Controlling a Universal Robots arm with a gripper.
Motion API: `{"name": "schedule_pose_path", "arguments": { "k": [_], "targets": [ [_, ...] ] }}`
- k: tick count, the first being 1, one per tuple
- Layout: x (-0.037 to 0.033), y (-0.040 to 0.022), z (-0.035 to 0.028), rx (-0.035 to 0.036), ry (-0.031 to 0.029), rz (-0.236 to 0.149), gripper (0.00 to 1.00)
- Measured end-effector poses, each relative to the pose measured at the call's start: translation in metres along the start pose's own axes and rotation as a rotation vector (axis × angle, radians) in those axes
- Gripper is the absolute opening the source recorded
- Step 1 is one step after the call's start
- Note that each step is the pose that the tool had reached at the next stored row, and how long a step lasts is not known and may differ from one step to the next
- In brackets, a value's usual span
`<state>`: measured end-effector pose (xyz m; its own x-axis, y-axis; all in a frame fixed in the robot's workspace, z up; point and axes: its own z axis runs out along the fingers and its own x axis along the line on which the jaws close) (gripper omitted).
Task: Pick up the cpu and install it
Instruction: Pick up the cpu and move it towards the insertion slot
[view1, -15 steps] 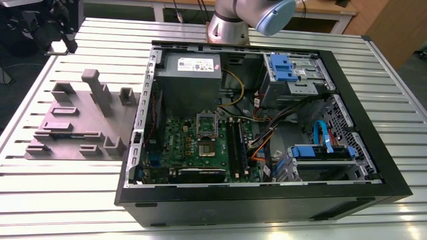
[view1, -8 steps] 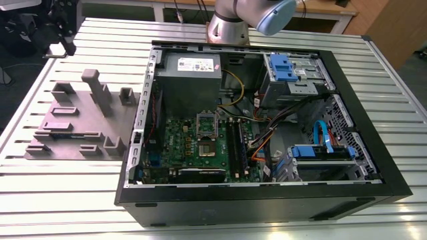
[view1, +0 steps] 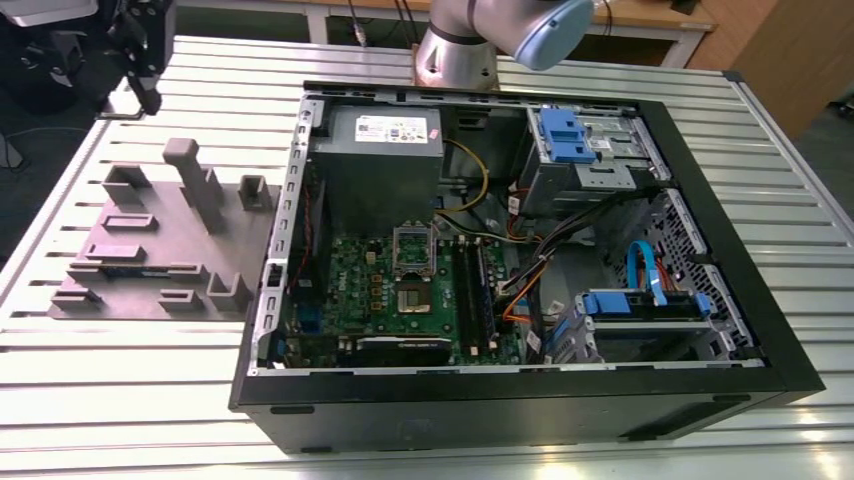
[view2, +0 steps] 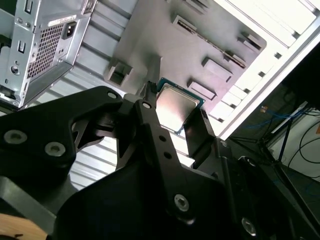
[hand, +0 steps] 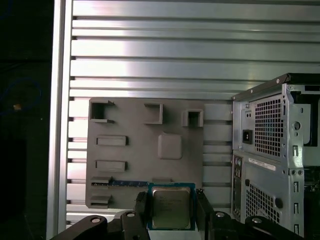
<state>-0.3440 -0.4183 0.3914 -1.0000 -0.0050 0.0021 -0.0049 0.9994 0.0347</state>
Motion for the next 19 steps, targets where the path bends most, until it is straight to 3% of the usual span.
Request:
{"name": "schedule_pose_path", "arguments": {
  "k": [10,19],
  "targets": [
    [-0.0200,-0.0003,-0.0001,0.0000,0.0031,0.001,0.47],
    [-0.0322,-0.0003,-0.0001,0.0000,0.0046,0.001,0.47]
  ]
}}
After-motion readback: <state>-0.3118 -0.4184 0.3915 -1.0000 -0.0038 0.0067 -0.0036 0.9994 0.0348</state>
